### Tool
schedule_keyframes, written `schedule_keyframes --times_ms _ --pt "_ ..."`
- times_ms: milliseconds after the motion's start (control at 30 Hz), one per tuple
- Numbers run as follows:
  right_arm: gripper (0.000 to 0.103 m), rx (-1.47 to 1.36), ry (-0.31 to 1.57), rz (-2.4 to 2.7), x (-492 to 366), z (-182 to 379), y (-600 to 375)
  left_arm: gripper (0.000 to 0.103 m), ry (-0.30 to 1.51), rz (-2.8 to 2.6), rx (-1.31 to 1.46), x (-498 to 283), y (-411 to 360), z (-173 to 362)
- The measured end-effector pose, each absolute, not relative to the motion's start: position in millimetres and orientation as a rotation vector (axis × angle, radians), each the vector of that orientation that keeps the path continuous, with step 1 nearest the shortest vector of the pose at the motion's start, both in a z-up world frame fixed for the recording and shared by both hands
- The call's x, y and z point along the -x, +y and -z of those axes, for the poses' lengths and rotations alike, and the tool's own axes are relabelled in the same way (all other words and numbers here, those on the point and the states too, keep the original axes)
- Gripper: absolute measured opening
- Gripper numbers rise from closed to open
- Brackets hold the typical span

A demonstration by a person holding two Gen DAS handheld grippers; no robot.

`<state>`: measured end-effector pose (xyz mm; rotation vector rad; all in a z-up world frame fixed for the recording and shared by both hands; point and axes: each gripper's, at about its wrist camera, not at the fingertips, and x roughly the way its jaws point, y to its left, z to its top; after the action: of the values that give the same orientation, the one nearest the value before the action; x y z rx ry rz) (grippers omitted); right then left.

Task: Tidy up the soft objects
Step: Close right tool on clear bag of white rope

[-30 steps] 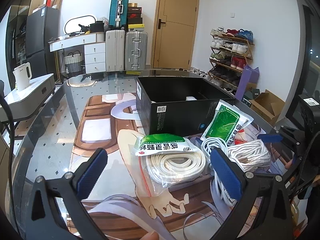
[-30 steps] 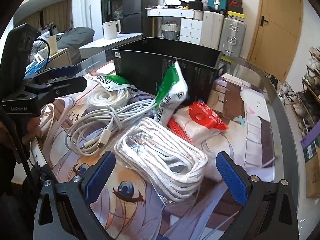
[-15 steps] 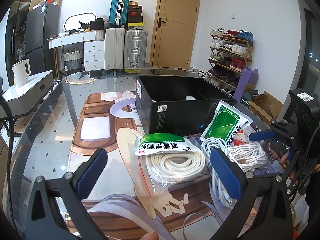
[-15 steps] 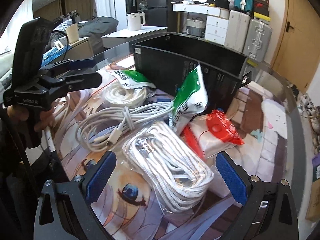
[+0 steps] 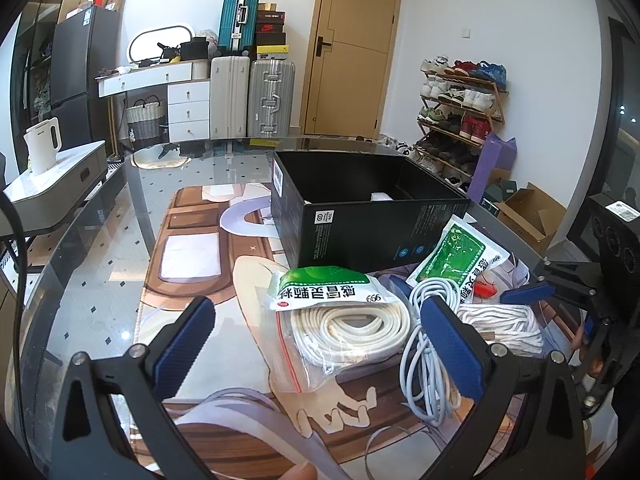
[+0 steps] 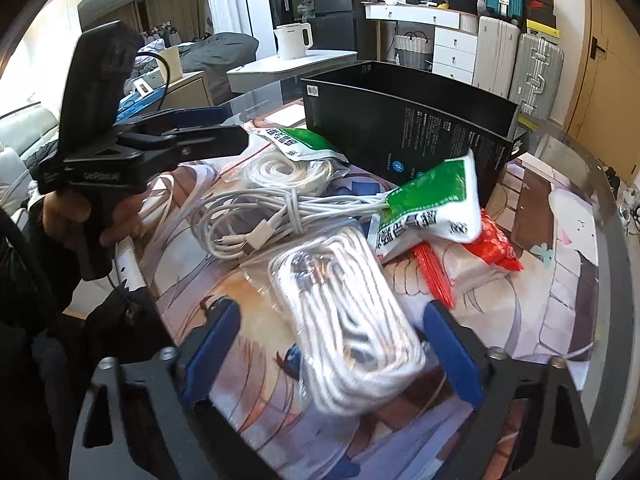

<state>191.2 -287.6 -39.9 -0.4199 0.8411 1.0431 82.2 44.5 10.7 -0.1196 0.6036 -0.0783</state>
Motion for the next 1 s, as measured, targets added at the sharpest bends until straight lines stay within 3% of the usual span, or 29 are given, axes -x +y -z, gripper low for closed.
schedule_keyframes --times_ms 133,400,1000 --pt "0.079 0.445 0.833 -1.047 -189.2 43.4 -278.2 0.103 0.604 0.078 0.12 -82.2 44.5 -10.8" --pt "0.048 0.394 0.81 -1.039 -180.8 41.4 -289.9 0.103 0.604 0.079 0.121 -82.4 44.5 -10.9" --pt "0.043 0.256 0.707 -0.945 -158.4 25.6 -328.2 0.103 0.613 0.064 0.103 -82.0 38.3 -8.8"
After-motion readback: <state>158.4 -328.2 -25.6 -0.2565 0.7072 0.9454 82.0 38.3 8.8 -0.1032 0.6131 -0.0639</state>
